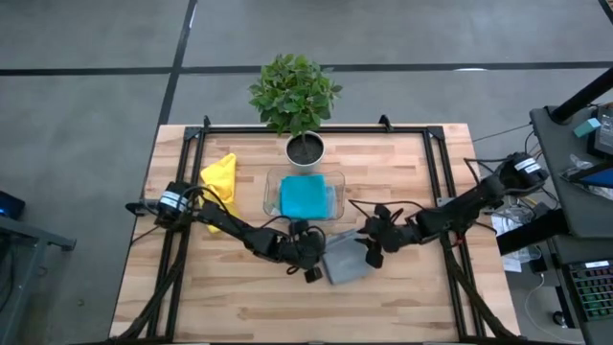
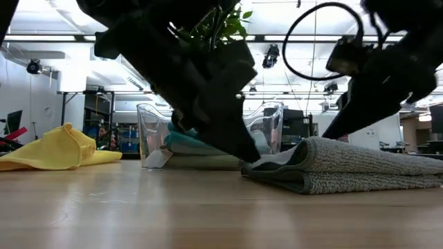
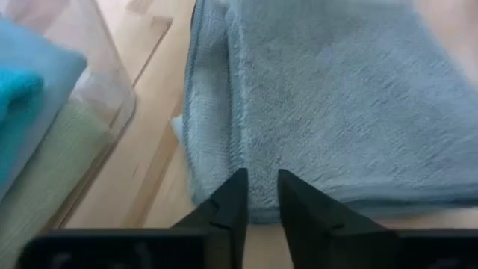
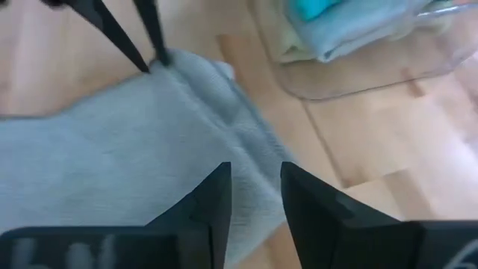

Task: Fold microfiber towels
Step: Fold the gray microfiber cloth, then stack the folded gray microfiber cloth on top of the folded blue microfiber cloth

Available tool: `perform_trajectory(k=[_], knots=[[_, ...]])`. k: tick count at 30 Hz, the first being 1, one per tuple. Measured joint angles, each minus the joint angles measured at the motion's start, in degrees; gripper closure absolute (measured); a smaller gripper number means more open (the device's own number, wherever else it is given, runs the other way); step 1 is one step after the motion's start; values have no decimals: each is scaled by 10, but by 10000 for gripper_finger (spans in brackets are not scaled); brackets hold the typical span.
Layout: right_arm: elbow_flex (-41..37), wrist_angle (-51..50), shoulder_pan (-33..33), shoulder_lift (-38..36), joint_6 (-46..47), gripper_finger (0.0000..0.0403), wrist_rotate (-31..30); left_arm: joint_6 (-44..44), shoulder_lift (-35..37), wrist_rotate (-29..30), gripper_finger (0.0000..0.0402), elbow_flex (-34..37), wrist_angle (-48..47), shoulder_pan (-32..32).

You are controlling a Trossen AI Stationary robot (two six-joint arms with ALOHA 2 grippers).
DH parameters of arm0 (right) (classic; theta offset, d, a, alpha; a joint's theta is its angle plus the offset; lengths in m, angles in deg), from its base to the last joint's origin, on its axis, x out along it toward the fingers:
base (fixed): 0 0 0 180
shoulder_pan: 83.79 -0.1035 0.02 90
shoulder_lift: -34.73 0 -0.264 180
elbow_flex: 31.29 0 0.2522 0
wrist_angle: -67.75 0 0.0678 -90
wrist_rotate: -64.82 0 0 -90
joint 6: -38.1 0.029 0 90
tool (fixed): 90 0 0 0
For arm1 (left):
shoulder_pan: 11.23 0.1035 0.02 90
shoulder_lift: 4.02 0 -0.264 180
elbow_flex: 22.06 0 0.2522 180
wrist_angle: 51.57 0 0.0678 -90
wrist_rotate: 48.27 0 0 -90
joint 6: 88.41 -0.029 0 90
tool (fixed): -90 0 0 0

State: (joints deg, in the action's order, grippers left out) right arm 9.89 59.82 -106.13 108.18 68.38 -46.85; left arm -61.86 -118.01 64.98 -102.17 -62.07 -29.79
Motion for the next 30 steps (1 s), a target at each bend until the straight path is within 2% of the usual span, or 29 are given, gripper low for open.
perform_trajectory(k=[4,9,13,21,24,27,30], knots=[[0,17,23,18,-44,309,1,0,0,1,393,0,-18,2],[0,43,29,37,-76,347,37,0,0,11,399,0,-22,2],[1,40,29,44,-78,388,35,-10,4,14,401,0,-26,2],[1,32,29,12,-72,394,24,-19,24,32,401,-2,-23,2],[3,34,29,-9,-41,391,44,-14,35,23,401,-3,-21,-2],[7,14,29,-37,7,376,99,71,48,5,401,-3,-27,-5],[19,-61,28,-61,76,347,124,246,54,0,401,-1,-28,-5]])
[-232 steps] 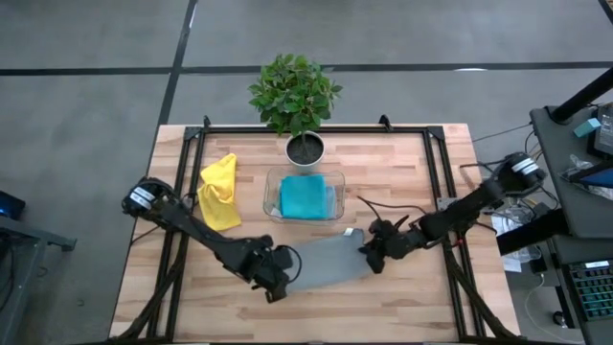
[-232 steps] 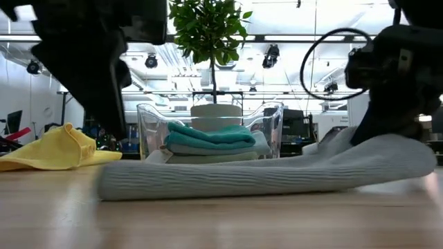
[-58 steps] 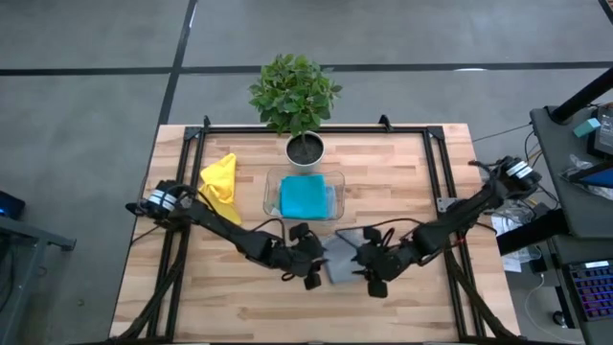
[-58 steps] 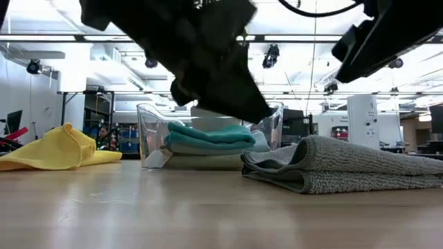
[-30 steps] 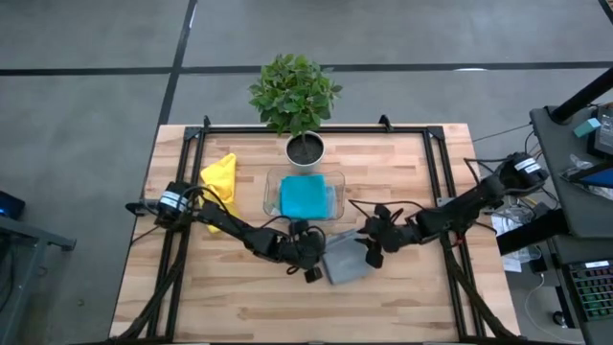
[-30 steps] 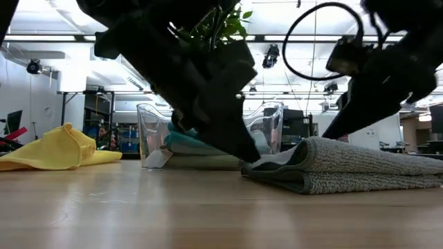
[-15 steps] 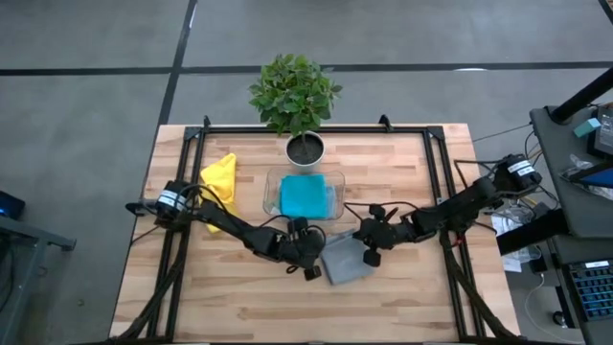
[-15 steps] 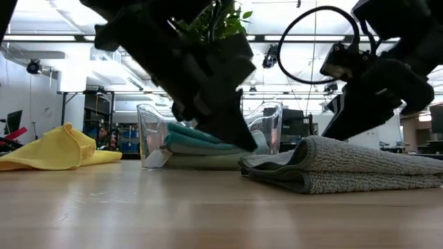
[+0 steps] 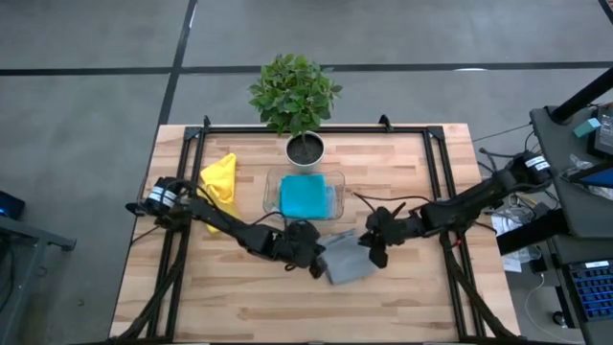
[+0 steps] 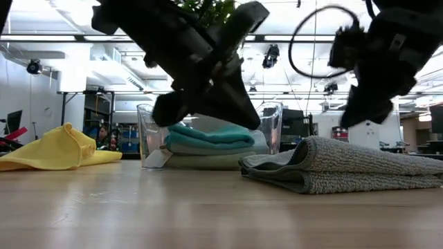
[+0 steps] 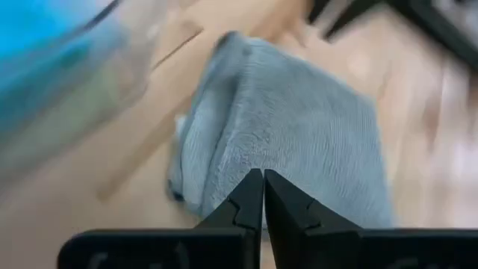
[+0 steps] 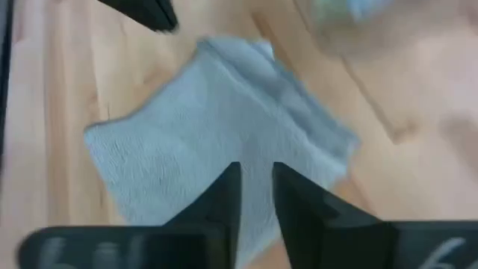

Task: Fold microfiber towels
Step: Stack the folded gray microfiber cloth on top of the folded blue microfiber cloth

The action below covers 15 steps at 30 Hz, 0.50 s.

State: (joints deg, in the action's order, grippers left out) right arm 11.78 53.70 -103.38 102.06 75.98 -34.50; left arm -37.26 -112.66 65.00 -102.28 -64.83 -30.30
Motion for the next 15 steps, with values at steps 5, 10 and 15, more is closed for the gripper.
perform_trajectory(k=[5,10,15], knots=[[4,-80,-2,-18,128,284,60,312,-2,-43,396,0,-30,0],[2,-86,-12,-15,132,222,64,336,-8,-60,395,2,-74,5],[1,-90,-13,-12,116,188,64,336,-8,-58,395,-1,-69,6]])
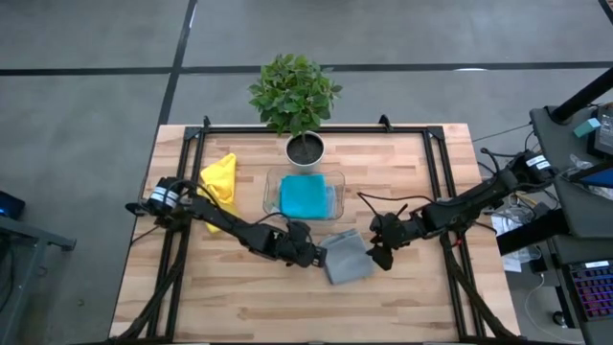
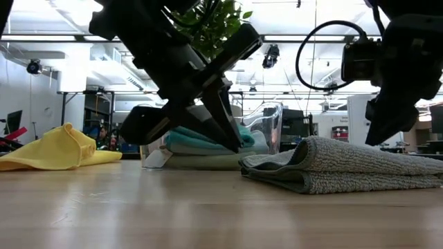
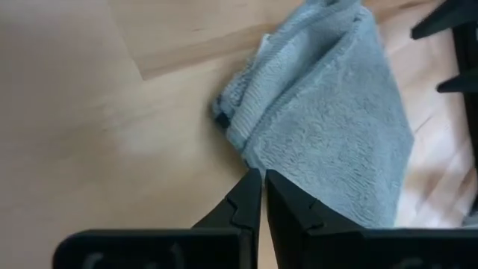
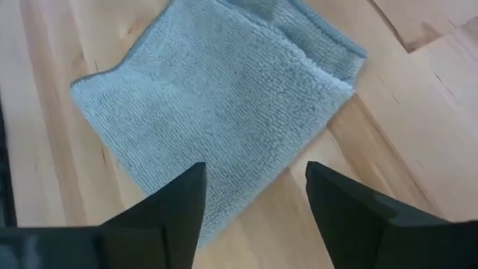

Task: Fold microfiber towels
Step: Stack the folded gray microfiber cloth on top of the folded blue microfiber cloth

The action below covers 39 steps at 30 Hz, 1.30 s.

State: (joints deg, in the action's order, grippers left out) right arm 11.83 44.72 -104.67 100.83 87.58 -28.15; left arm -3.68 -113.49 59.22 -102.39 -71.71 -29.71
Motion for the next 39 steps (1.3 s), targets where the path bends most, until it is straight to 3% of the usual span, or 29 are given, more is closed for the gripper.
perform_trajectory(k=[8,11,17,22,26,33,39], knots=[[-2,1,0,0,-6,180,0,14,0,-24,394,0,1,0],[-4,1,0,0,-6,180,0,13,0,-40,376,1,21,1],[-7,-14,-4,0,9,180,0,15,-9,-60,282,0,93,1],[-17,-12,-12,0,43,180,1,40,-40,-45,199,-7,87,0],[-26,2,-13,0,60,179,0,44,-45,-33,160,-10,89,0],[-58,96,-12,23,75,179,-20,42,-47,-2,155,-10,98,0],[-70,178,-12,71,77,179,-26,45,-88,6,167,-21,169,-1]])
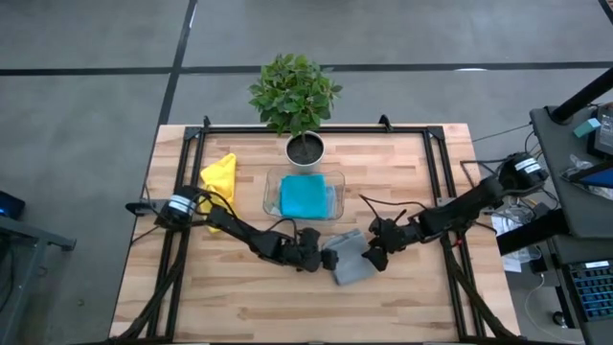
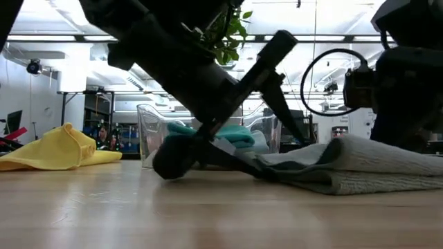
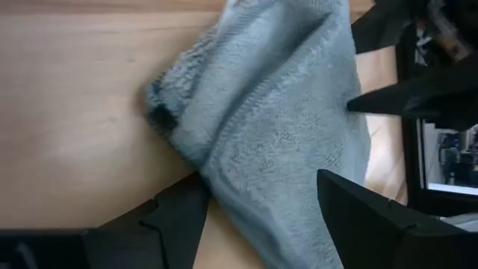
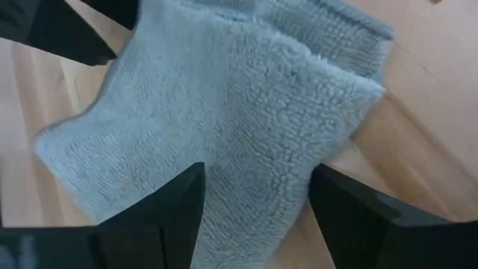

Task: Fold microfiber towels
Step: Stack the folded gray microfiber cloth on top of the folded blue microfiber cloth

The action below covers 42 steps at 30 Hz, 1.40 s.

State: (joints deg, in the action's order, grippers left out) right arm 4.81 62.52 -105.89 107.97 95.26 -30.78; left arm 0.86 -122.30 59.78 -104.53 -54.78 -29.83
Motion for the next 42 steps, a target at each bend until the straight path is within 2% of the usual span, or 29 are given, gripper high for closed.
perform_trajectory(k=[5,8,14,19,24,31,42], knots=[[0,69,0,48,-8,180,0,-7,-22,3,180,-20,1,-1],[0,95,0,60,-10,197,1,-20,-23,6,197,-25,-3,-1],[-1,118,0,62,-17,275,0,-43,-24,9,252,-25,-2,-2],[0,133,0,53,-31,345,-4,-88,-27,28,316,-29,-5,-4],[2,138,0,52,-39,381,-5,-142,-27,42,391,-31,-9,-1],[2,171,0,44,-52,388,-11,-190,-2,44,400,-31,-25,-1],[18,178,7,2,-114,389,-66,-270,104,66,400,-29,-185,1]])
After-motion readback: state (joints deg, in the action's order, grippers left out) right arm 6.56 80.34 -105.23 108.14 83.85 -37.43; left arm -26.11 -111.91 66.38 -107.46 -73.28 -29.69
